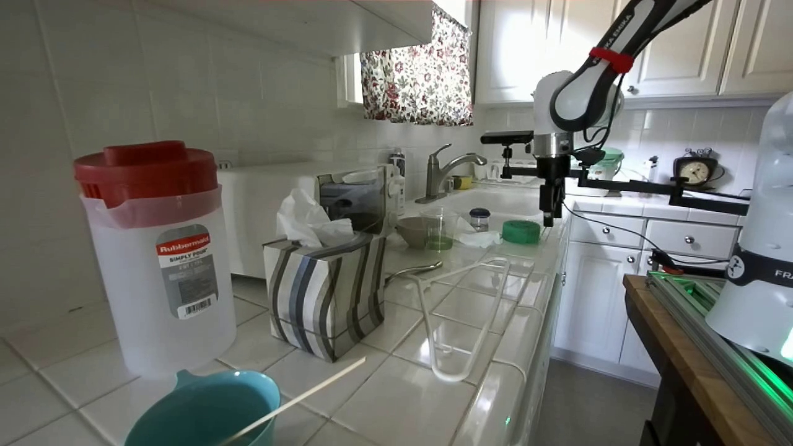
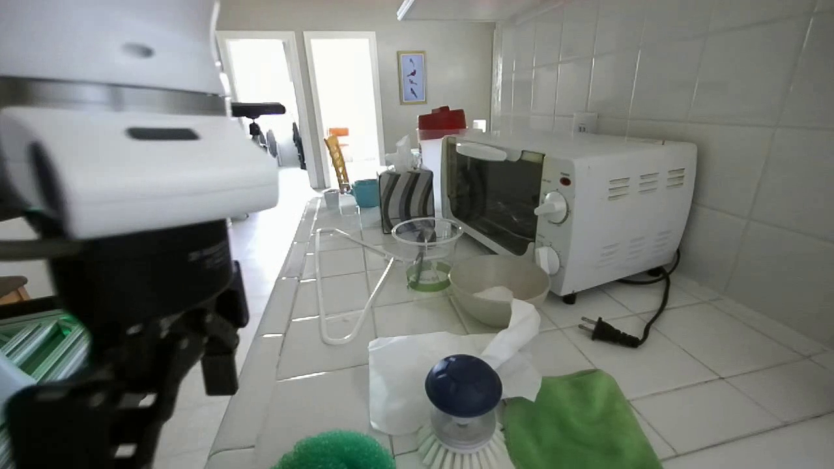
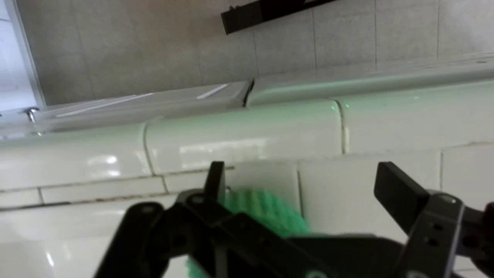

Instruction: Use the paper towel to wipe the counter

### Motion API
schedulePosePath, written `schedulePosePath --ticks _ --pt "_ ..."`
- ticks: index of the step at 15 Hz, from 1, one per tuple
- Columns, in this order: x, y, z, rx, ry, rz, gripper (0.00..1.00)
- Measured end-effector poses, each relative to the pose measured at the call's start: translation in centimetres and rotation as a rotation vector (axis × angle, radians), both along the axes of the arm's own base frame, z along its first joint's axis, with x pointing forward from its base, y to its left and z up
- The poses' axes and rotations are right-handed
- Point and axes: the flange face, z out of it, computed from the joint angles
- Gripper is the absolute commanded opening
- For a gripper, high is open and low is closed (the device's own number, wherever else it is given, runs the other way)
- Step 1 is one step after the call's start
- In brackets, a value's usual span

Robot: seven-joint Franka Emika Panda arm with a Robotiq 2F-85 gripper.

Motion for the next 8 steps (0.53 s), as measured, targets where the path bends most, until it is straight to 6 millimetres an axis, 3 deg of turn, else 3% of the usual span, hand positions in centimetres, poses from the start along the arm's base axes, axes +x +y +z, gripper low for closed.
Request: schedulePosePath --ticks 4,8 --pt "-4.2 -3.9 0.4 -0.032 0.015 -0.089 1.0" --pt "-5.9 -6.2 1.8 -0.114 0.005 -0.14 1.0"
